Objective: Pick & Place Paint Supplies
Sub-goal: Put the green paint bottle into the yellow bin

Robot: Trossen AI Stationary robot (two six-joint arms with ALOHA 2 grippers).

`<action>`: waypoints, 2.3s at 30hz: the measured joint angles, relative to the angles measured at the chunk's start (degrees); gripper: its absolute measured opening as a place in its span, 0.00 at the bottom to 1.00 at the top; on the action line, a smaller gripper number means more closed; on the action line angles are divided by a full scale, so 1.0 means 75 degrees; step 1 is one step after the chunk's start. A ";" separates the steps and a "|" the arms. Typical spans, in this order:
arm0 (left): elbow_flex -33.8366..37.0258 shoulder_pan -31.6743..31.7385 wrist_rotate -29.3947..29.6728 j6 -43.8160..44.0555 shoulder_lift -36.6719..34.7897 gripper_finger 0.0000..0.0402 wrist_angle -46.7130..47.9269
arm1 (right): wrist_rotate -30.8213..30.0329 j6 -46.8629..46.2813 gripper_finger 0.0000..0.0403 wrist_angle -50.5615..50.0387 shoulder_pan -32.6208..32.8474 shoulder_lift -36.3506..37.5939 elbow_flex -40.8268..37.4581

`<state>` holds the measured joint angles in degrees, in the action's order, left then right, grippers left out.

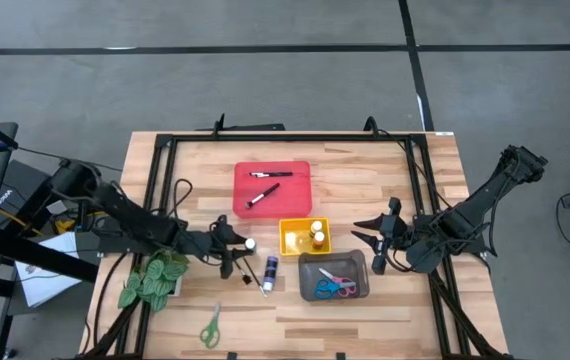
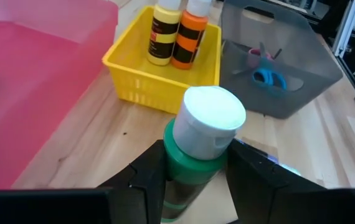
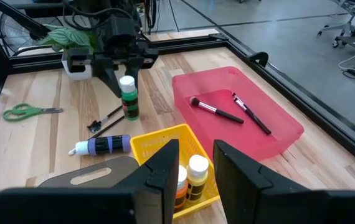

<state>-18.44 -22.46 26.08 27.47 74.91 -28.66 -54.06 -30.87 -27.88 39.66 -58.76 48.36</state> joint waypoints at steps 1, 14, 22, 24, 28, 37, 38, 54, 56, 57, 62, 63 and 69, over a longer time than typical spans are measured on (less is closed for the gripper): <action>0.0000 0.0000 0.0002 0.0000 0.0137 0.33 -0.0186 | 0.0000 -0.0002 0.23 -0.0002 0.0000 0.0000 0.0000; 0.0000 -0.0003 0.0006 -0.0015 0.1266 0.33 -0.1251 | 0.0004 -0.0005 0.23 -0.0017 0.0003 0.0000 0.0000; 0.0055 -0.0003 0.0009 0.0013 0.1382 0.35 -0.1335 | 0.0013 -0.0016 0.23 -0.0016 0.0003 0.0000 0.0000; 0.0084 -0.0004 0.0040 0.0041 0.1382 0.37 -0.1348 | 0.0026 -0.0020 0.23 -0.0010 0.0009 0.0000 -0.0002; 0.0099 -0.0006 0.0049 0.0026 0.1382 0.44 -0.1309 | 0.0026 -0.0020 0.23 0.0009 0.0009 0.0000 0.0000; 0.0119 -0.0074 -0.0070 -0.0579 0.1379 0.52 -0.1173 | 0.0037 -0.0023 0.23 0.0009 0.0009 0.0000 0.0000; 0.0119 -0.0096 -0.0081 -0.0696 0.1323 0.52 -0.1113 | 0.0053 -0.0023 0.23 0.0009 0.0009 0.0000 0.0000; 0.0117 0.0222 -0.1017 -0.0994 -0.1779 0.51 0.1852 | 0.0204 -0.0026 0.23 0.0038 0.0009 0.0003 -0.0003; 0.0045 0.0335 -0.1207 -0.1035 -0.1818 0.51 0.2045 | 0.0204 -0.0026 0.23 0.0062 0.0009 0.0000 0.0000; -0.0061 0.0379 -0.1244 -0.1117 -0.1812 0.51 0.2328 | 0.0207 -0.0026 0.23 0.0089 0.0009 0.0001 0.0000; -0.1000 0.0568 -0.1270 -0.1814 -0.1607 0.51 0.3603 | 0.0226 -0.0025 0.23 0.0105 0.0009 0.0003 -0.0003; -0.1224 0.0585 -0.1278 -0.1917 -0.1503 0.51 0.3721 | 0.0228 -0.0025 0.23 0.0105 0.0009 0.0003 -0.0001; -0.2063 0.0606 -0.1532 -0.2222 -0.0483 0.51 0.4399 | 0.0405 -0.0026 0.23 0.0097 0.0011 0.0003 0.0000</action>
<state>-33.91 -17.91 14.59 10.80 71.29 4.33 -51.03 -31.07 -27.15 39.74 -58.74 48.36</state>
